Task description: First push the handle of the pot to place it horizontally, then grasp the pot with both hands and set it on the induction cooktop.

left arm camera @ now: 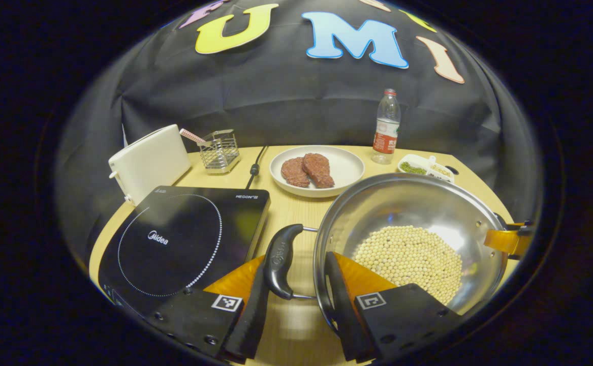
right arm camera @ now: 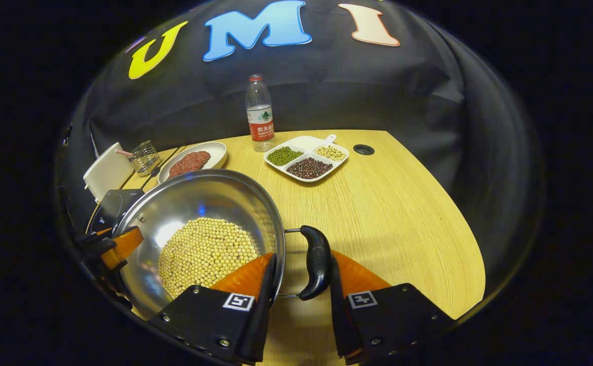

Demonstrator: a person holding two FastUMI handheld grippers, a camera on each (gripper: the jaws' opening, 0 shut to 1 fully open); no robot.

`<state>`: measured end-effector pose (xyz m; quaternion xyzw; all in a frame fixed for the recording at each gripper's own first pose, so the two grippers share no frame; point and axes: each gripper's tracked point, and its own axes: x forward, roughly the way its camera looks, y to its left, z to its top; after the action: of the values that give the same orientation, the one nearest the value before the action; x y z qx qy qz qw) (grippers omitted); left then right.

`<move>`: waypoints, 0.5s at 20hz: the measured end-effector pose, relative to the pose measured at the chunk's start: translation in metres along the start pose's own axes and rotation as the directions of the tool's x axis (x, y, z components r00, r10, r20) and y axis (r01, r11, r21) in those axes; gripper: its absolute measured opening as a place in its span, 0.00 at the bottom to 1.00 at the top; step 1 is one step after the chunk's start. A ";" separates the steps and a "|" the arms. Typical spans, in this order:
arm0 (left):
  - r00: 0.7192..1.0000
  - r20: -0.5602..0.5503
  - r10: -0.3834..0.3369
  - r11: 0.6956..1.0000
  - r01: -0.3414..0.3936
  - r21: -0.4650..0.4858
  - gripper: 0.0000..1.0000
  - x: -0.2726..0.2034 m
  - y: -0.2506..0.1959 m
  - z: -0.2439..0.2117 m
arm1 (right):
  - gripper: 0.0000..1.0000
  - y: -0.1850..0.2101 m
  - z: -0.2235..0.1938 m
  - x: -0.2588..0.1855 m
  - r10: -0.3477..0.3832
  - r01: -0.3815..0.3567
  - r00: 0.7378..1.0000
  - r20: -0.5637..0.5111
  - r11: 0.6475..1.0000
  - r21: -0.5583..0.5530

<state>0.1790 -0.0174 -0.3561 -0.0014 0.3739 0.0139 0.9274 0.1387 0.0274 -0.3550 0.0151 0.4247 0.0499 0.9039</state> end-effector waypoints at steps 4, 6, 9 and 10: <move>0.999 0.033 -0.014 1.000 0.014 0.004 0.63 -0.012 0.004 0.010 | 0.53 0.003 0.005 -0.017 -0.014 0.014 1.000 0.024 1.000 0.003; 0.998 0.049 -0.029 1.000 0.028 0.010 0.63 -0.022 0.009 0.016 | 0.52 0.009 0.009 -0.028 -0.027 0.026 0.999 0.043 1.000 0.015; 0.997 0.059 -0.047 0.999 0.046 0.013 0.67 -0.031 0.024 0.024 | 0.52 0.023 0.010 -0.045 -0.043 0.042 0.997 0.056 0.999 0.030; 0.997 0.063 -0.051 0.999 0.050 0.015 0.67 -0.033 0.030 0.025 | 0.52 0.029 0.011 -0.048 -0.047 0.045 0.997 0.061 0.998 0.033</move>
<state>0.1717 0.0123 -0.3147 -0.0042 0.3441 -0.0121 0.9388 0.1145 0.0511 -0.3089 0.0209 0.3976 0.0219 0.9171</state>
